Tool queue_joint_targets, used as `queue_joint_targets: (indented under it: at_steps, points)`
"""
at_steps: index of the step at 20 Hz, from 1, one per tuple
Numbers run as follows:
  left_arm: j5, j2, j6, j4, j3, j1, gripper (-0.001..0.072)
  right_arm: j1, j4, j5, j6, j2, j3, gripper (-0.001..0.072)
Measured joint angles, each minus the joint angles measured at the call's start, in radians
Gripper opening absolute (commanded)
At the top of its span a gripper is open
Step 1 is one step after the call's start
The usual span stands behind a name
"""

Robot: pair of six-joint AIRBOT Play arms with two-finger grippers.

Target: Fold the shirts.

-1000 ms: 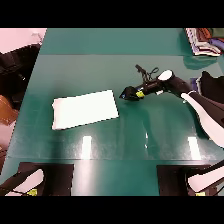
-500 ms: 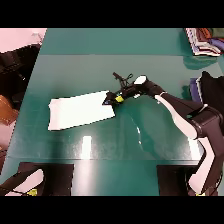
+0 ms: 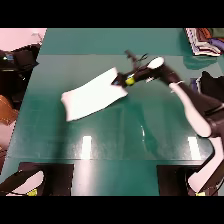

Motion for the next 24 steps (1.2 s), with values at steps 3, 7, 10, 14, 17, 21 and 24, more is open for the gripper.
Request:
queue_joint_targets:
  at_steps: [3,7,10,14,17,21,24]
  points:
    - [0.016,0.0,0.0,-0.002,0.0,-0.085,0.0026,-0.188,-0.088,-0.027,0.057,0.105,0.003,0.0014]
    - [0.037,0.0,0.0,-0.006,0.0,-0.172,0.0026,-0.473,-0.177,-0.046,0.121,0.219,0.005,0.0014]
    - [0.045,0.0,0.0,-0.016,0.0,-0.205,0.0026,-0.673,-0.205,-0.052,0.144,0.264,0.006,0.0014]
    - [0.047,0.0,-0.002,-0.029,0.0,-0.219,0.0026,-0.851,-0.206,-0.057,0.152,0.283,0.006,0.0013]
    - [0.049,0.0,-0.004,-0.032,0.0,-0.223,0.0026,-0.915,-0.206,-0.058,0.154,0.288,0.012,0.0014]
    - [0.05,0.0,-0.007,-0.034,0.0,-0.225,0.0027,-0.945,-0.205,-0.026,0.153,0.291,0.108,0.0014]
    - [0.048,0.0,-0.008,-0.034,0.0,-0.226,0.0027,-0.964,-0.206,0.049,0.152,0.297,0.227,0.0013]
